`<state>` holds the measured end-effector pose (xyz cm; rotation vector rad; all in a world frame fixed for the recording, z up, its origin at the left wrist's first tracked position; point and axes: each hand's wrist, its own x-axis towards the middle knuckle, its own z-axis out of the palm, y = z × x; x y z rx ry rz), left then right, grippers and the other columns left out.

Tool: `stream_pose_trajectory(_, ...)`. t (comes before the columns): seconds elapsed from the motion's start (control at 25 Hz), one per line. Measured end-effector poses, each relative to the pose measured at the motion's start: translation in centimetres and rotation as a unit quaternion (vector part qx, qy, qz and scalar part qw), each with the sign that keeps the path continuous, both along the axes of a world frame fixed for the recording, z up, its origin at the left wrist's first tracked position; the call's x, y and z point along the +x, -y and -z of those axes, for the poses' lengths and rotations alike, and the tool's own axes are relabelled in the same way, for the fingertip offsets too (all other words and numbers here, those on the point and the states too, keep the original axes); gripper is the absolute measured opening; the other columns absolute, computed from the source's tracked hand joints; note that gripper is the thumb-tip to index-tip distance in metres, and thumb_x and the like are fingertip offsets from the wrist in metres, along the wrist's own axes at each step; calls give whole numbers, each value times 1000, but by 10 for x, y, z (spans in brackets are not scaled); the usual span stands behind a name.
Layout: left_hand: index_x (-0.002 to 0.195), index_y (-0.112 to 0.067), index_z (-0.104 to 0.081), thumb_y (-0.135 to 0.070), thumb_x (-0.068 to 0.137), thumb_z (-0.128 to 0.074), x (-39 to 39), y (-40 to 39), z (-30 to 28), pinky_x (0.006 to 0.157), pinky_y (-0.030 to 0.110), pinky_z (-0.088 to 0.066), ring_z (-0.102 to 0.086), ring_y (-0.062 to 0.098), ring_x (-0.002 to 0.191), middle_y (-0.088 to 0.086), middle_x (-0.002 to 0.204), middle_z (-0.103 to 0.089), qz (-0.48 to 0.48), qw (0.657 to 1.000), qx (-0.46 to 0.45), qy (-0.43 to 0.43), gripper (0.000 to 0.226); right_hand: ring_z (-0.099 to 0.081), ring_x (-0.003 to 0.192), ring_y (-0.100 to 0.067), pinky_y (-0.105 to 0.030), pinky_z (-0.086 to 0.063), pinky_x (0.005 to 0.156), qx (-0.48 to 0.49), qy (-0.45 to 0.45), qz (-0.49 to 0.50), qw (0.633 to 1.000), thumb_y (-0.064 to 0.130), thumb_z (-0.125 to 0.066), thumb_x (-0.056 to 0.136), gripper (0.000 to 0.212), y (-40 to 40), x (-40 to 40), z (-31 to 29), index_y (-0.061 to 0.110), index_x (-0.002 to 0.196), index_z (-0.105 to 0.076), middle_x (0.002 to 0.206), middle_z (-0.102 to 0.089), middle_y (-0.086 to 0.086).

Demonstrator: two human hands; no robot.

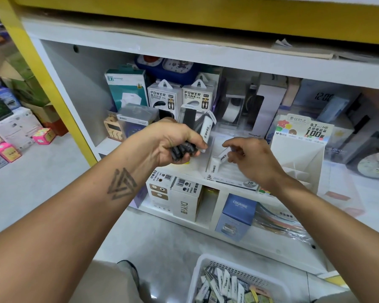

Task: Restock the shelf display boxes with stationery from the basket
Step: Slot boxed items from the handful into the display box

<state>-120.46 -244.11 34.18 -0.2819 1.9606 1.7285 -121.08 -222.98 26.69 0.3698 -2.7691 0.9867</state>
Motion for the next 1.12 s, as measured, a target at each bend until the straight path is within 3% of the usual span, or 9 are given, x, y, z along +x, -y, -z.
stream_pose_trajectory(0.24,84,-5,-58,4,82,-69,1,-1,0,39,17,-40,-59,13,55,9,67,-61,5,1000,-5,-2,14,-69,77,-3,-34,-60,77,-1,10,-14,1000,-2,-59,93,30,4,3,3,27,98,-59,89,-68,-1)
stream_pose_trajectory(0.44,83,-4,-58,4,83,-68,1,-3,1,39,16,-40,-61,11,49,7,57,-62,10,1000,-6,3,13,-68,101,-21,-33,-53,91,73,11,-64,995,0,-57,95,33,7,4,4,18,117,-73,109,-74,-3)
stream_pose_trajectory(0.52,83,-4,-57,4,83,-68,2,-5,1,38,15,-40,-61,11,48,6,55,-62,18,1000,-7,9,14,-66,99,-20,-33,-51,91,76,2,-49,996,-1,-50,96,40,7,5,3,18,124,-71,114,-72,-2)
stream_pose_trajectory(0.6,79,-4,-56,4,82,-70,2,-10,2,39,16,-40,-60,11,49,6,54,-61,21,1000,-10,8,16,-67,81,-16,-31,-52,76,-81,37,-5,996,3,-50,98,35,7,5,-9,20,119,-72,103,-74,-3)
stream_pose_trajectory(0.68,78,-4,-57,5,80,-72,3,-16,4,40,17,-41,-60,13,51,7,56,-61,18,1000,-12,-2,18,-69,67,-20,-29,-51,60,-296,127,6,947,23,-59,100,16,8,7,-24,17,106,-72,89,-76,-9)
stream_pose_trajectory(0.72,81,-4,-57,5,78,-74,4,-19,5,40,18,-41,-61,13,52,8,60,-62,16,1000,-13,-11,19,-69,63,-22,-29,-50,55,-347,151,2,926,34,-66,96,23,8,8,-30,12,103,-69,84,-76,-11)
stream_pose_trajectory(0.84,94,-5,-57,4,76,-77,5,-29,9,40,19,-41,-62,16,60,14,81,-64,33,999,-25,-26,28,-65,56,-25,-29,-49,47,-386,168,19,907,38,-79,84,47,13,11,-36,2,105,-57,73,-73,-12)
stream_pose_trajectory(0.96,81,-6,-58,-1,85,-71,7,-32,9,42,15,-40,-59,12,63,9,73,-62,61,998,5,14,14,-64,54,-23,-28,-50,49,-412,170,32,895,20,-81,84,36,10,10,-36,-1,106,-61,70,-70,-14)
stream_pose_trajectory(1.12,88,-5,-57,3,89,-61,1,-24,7,37,16,-40,-60,12,57,8,68,-61,29,996,74,36,9,-65,64,-16,-26,-54,57,-437,165,67,882,11,-67,95,10,-3,6,-33,6,103,-68,82,-67,-8)
